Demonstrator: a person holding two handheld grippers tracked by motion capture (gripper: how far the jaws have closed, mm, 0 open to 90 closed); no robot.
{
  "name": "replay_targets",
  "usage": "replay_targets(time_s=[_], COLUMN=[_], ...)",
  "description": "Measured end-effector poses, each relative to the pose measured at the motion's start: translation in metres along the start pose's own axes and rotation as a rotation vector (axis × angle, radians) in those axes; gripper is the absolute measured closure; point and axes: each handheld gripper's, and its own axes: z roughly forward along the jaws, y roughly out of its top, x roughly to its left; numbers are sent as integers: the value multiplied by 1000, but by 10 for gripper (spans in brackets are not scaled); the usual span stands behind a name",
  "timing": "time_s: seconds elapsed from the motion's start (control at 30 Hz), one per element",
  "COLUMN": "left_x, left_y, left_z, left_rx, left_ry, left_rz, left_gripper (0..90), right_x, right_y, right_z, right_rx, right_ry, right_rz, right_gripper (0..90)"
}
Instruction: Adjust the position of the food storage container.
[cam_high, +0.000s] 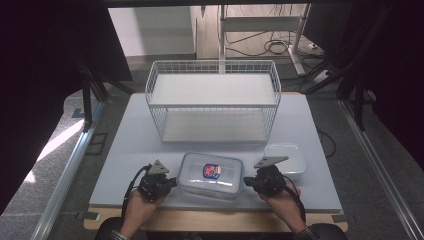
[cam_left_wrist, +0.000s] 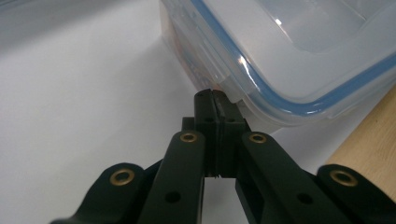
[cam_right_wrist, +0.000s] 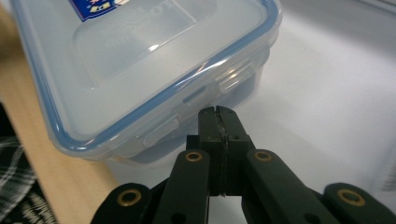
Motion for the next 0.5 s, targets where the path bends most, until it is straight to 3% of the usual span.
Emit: replay_targets(time_s=[0.3, 0.5], left_x=[-7, -3], left_y=[5, 5], left_z=[7, 7], left_rx=[-5, -6], left_ry=[-33, -40], left_rz=[19, 35], left_gripper=[897, 863], right_x=[-14, -15], right_y=[3, 2], right_z=[1, 1], right_rx=[-12, -16], right_ry=[-54, -52], right_rz=[13, 7], right_gripper=[897, 897])
